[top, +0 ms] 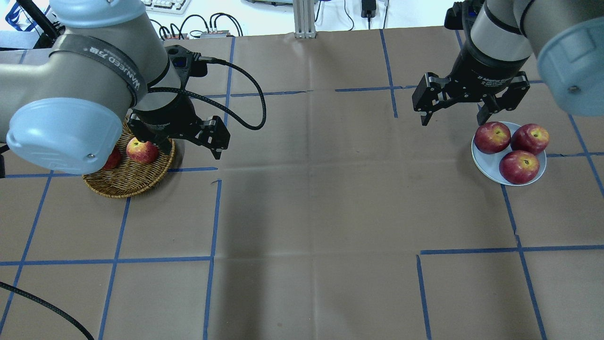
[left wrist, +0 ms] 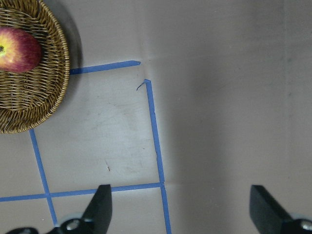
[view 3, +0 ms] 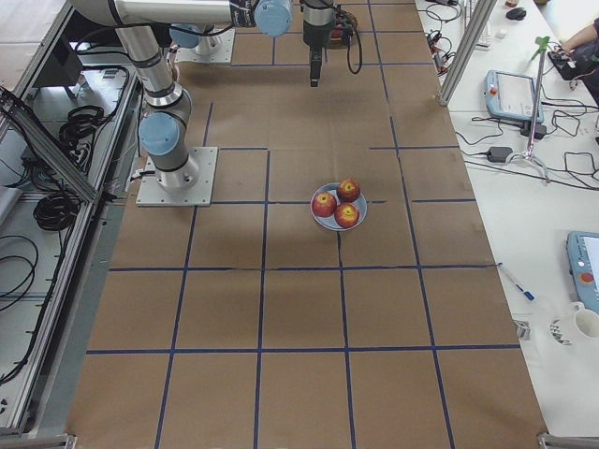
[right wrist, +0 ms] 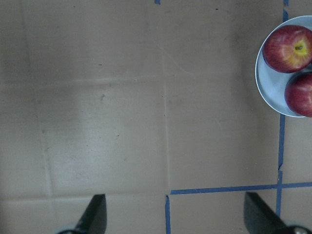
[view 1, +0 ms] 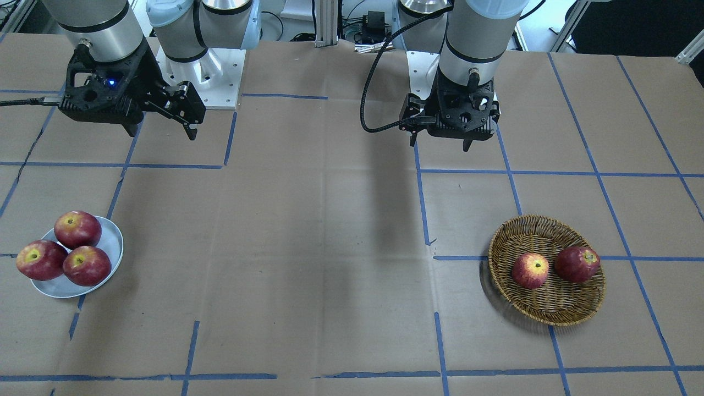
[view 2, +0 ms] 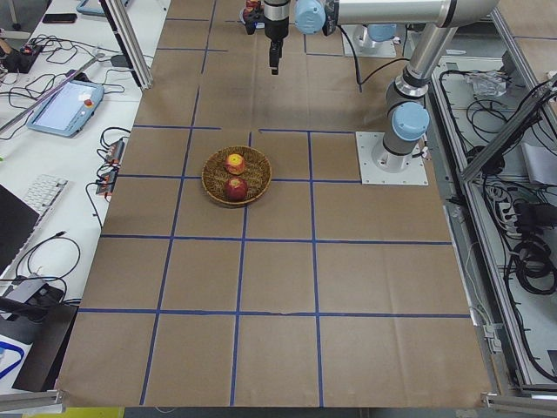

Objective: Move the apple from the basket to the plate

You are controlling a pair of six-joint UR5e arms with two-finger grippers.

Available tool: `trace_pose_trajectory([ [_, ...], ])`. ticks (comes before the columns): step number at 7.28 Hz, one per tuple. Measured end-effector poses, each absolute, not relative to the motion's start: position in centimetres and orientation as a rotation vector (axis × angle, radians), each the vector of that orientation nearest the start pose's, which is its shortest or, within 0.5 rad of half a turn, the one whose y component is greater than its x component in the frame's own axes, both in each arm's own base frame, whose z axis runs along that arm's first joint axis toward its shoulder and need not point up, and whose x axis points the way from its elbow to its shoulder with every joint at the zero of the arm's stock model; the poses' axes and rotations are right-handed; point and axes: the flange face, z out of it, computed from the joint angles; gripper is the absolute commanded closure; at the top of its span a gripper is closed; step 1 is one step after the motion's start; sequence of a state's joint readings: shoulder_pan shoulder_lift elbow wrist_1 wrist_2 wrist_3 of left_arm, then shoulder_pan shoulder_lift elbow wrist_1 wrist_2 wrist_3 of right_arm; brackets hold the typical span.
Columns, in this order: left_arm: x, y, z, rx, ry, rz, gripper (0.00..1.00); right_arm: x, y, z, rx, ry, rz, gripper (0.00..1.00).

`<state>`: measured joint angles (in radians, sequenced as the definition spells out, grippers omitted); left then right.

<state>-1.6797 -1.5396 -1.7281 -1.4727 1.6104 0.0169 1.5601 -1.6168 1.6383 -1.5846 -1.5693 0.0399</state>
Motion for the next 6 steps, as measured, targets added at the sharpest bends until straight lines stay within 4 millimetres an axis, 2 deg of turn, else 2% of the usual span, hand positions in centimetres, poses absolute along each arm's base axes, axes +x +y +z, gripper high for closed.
trace_pose_trajectory([
  [6, -17.88, -45.64, 43.5, 0.215, 3.088, 0.04, 0.01, 12.87, -47.27, 47.8, 0.078, 3.14, 0.013, 0.0],
])
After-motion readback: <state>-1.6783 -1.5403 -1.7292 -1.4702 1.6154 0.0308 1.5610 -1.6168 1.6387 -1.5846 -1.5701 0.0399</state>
